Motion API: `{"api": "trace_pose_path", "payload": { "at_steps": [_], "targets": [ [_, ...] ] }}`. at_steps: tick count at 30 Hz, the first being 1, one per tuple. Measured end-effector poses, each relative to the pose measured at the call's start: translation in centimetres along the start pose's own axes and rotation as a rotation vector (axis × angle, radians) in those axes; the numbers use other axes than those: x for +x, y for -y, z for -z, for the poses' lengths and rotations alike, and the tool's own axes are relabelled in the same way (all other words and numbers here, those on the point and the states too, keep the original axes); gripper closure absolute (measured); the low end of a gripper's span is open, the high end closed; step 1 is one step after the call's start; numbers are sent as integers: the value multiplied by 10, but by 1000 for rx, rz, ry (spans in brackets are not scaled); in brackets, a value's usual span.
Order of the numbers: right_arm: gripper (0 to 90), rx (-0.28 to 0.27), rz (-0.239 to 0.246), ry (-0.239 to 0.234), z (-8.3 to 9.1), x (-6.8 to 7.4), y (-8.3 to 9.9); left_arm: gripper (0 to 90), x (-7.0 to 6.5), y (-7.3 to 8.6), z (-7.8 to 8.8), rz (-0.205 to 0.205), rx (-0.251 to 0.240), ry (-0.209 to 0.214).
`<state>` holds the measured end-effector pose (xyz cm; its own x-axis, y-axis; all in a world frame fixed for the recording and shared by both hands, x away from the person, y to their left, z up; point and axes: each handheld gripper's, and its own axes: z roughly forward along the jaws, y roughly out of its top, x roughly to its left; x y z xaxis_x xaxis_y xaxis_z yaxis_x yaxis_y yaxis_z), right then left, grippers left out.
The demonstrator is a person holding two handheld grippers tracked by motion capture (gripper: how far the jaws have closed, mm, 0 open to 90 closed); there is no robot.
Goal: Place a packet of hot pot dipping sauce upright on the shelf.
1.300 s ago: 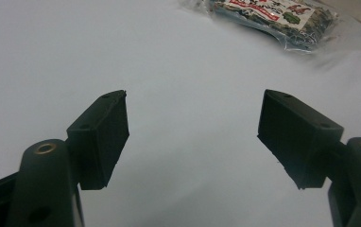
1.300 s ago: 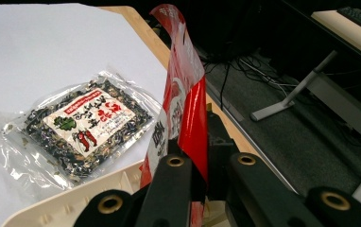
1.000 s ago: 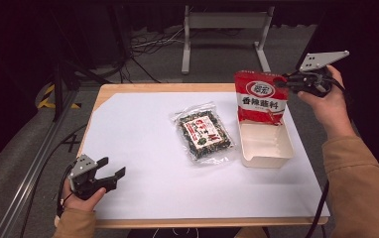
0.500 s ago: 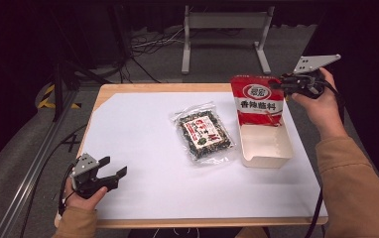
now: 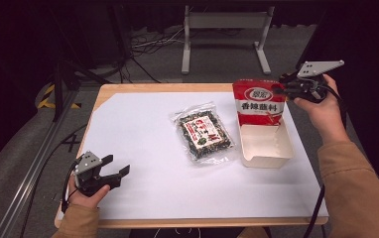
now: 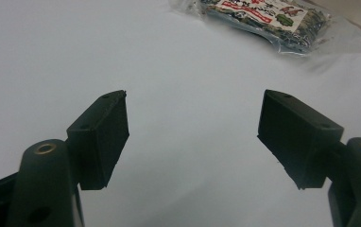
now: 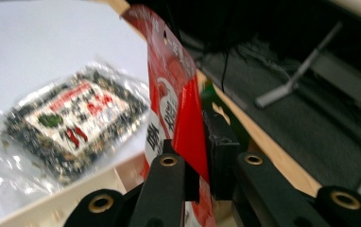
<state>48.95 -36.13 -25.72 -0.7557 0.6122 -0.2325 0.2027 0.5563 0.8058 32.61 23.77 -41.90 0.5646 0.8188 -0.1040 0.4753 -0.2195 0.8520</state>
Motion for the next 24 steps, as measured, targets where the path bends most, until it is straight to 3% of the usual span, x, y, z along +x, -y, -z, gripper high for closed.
{"api": "trace_pose_path", "payload": {
  "at_steps": [2,7,13,18,21,24],
  "targets": [
    [866,34,-19,15,-2,-2,5,253,0,0,0,-1,1,0],
    [880,44,-89,18,-3,-5,17,253,0,0,0,1,0,-2],
    [871,69,-127,38,-5,-6,19,253,-1,0,0,7,1,1],
    [760,26,-148,64,-1,-5,17,253,0,0,-1,2,0,2],
    [627,7,-157,108,4,-2,15,253,-1,-1,-1,2,0,6],
    [539,-41,-202,131,10,-1,16,253,-1,-2,-3,1,0,11]
  ]
}}
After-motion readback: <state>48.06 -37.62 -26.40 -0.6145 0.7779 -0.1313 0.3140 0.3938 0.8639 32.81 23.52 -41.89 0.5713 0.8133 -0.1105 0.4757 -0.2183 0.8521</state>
